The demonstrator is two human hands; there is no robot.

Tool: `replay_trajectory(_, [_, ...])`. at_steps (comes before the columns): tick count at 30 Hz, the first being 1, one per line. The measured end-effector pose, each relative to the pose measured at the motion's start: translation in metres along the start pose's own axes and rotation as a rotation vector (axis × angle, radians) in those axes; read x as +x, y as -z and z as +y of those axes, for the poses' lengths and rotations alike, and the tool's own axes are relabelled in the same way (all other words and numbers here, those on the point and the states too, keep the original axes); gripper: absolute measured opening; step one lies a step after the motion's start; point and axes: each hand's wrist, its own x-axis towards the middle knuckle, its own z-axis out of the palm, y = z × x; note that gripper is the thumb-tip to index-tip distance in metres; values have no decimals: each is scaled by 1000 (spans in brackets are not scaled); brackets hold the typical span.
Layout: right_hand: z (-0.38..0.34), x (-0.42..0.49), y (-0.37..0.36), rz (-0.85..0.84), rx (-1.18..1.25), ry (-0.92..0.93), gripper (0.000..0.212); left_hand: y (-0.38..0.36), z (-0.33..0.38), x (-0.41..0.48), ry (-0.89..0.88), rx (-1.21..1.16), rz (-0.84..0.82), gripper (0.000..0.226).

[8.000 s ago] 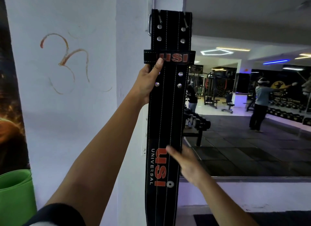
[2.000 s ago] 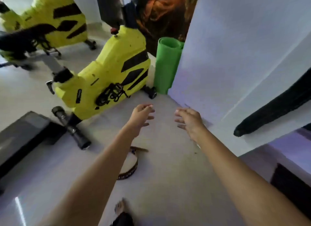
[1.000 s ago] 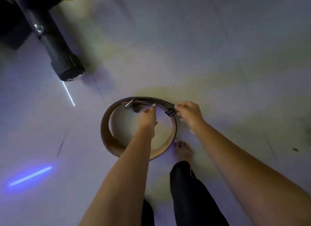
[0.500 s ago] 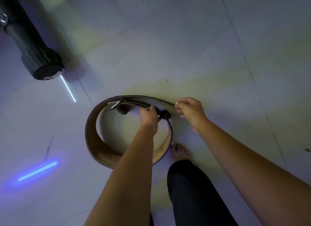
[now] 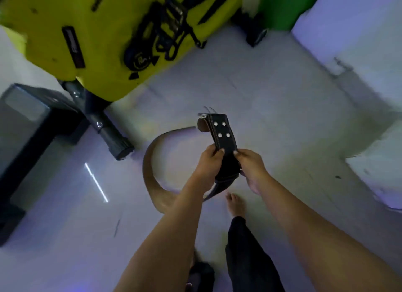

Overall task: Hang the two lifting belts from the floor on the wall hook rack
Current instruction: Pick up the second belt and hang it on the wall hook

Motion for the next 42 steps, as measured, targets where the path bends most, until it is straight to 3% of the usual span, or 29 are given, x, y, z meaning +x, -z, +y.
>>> replay_trajectory(10, [-145, -271, 102, 164, 355, 440, 26, -21, 197, -246, -437, -91, -263, 20])
replay_trajectory(16, [-209, -403, 193, 240, 480, 648, 29, -80, 302, -354, -658, -58, -463, 33])
replay_trajectory(19, [-220, -453, 239, 229, 462, 770, 17, -121, 340, -406, -780, -47, -533, 26])
replay_trajectory(21, [-220, -480, 269, 227, 377, 835, 25, -154, 360, -434, -846, -66, -571, 26])
replay_trajectory(24, [-215, -512, 318, 317, 280, 930, 35, -207, 380, -474, -910, -89, -659, 29])
replay_trajectory(29, [-221, -568, 415, 597, 340, 1116, 17, -296, 402, -556, -1040, -170, -838, 24])
replay_trajectory(33, [-233, -616, 475, 708, 367, 1241, 15, -347, 411, -602, -1120, -117, -935, 23])
replay_trajectory(38, [-248, -660, 537, 824, 533, 1281, 57, -395, 385, -614, -1088, 170, -1071, 29])
replay_trajectory(42, [-249, -686, 567, 851, 657, 1306, 14, -428, 395, -632, -1106, 209, -1094, 42])
